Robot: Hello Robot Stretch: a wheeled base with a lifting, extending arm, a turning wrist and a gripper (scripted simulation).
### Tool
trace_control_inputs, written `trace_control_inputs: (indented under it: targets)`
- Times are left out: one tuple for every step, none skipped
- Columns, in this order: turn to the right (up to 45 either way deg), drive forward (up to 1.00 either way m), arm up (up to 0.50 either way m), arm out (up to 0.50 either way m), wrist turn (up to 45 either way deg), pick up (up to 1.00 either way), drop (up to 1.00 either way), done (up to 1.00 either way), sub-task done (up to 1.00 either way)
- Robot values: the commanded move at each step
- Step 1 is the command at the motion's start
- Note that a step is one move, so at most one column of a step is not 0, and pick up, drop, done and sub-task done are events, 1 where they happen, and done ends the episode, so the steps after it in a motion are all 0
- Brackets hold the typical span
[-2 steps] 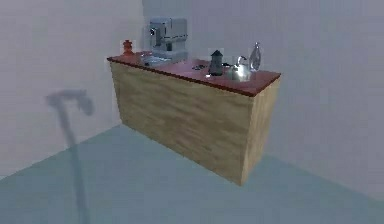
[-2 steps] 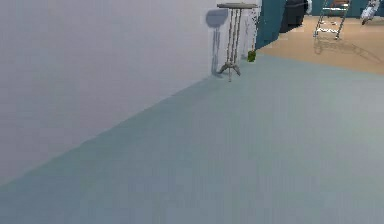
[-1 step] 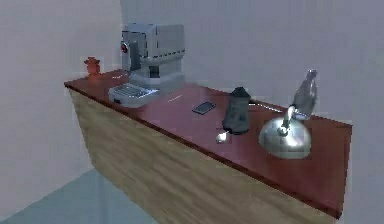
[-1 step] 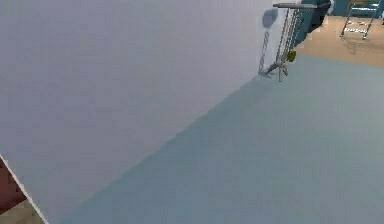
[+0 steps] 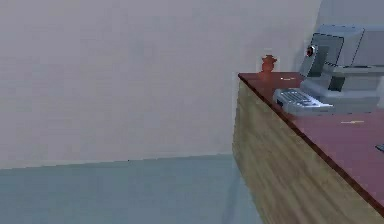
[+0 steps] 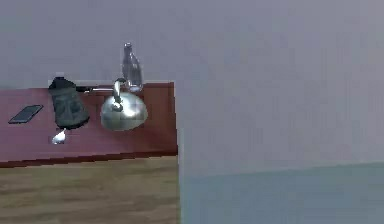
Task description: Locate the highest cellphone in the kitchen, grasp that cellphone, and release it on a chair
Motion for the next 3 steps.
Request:
trace_control_inputs:
  targets:
    - [-36.0,0.0,0.0,0.0,0.0,0.0,0.0,0.0,0.0]
    - [-3.0,0.0,0.0,0.0,0.0,0.0,0.0,0.0,0.0]
    - [45.0,0.0,0.0,0.0,0.0,0.0,0.0,0.0,0.0]
